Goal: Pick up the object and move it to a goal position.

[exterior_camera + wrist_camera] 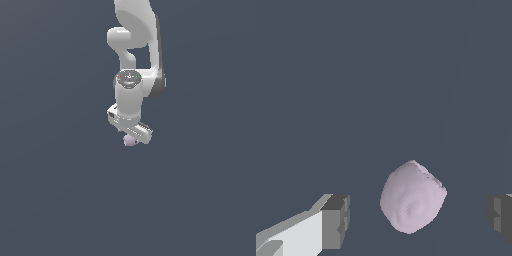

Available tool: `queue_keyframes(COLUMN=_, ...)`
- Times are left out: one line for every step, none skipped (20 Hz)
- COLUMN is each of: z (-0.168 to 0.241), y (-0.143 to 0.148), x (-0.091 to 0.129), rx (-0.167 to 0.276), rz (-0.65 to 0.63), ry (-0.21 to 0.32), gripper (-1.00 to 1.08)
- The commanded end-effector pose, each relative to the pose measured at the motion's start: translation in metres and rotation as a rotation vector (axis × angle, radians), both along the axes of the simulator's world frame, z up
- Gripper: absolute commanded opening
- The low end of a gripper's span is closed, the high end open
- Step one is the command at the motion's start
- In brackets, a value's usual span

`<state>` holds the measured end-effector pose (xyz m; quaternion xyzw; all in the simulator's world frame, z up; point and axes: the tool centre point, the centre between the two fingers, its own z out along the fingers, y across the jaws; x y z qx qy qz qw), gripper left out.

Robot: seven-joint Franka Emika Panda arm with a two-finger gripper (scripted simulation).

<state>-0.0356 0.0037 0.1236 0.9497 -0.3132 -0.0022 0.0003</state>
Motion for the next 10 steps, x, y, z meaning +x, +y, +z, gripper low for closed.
queue_keyframes(z=-0.004, y=0.001, x=-0.004, rx=0.0, rz=-0.069, ry=0.0, gripper=1.0)
queue_keyframes(z=-0.005, y=0.002, x=-0.005, rx=0.001, rz=-0.096, ry=0.0, gripper=1.0)
queue_keyframes(z=-0.007, y=0.003, x=-0.007, rx=0.001, rz=-0.122, ry=0.0, gripper=1.0)
queue_keyframes(z=-0.009, y=0.003, x=-0.008, rx=0.001, rz=-0.149, ry=0.0, gripper=1.0)
queue_keyframes(z=-0.01, y=0.004, x=-0.01, rx=0.001, rz=-0.176, ry=-0.001, gripper=1.0)
queue_keyframes(z=-0.012, y=0.004, x=-0.011, rx=0.001, rz=-0.203, ry=-0.001, gripper=1.0)
queue_keyframes(z=-0.013, y=0.005, x=-0.013, rx=0.001, rz=-0.23, ry=-0.001, gripper=1.0)
queue_keyframes(z=-0.014, y=0.005, x=-0.015, rx=0.001, rz=-0.257, ry=-0.001, gripper=1.0)
queue_keyframes(z=-0.016, y=0.005, x=-0.016, rx=0.001, rz=-0.284, ry=-0.001, gripper=1.0)
queue_keyframes(z=-0.017, y=0.006, x=-0.018, rx=0.001, rz=-0.311, ry=-0.001, gripper=1.0)
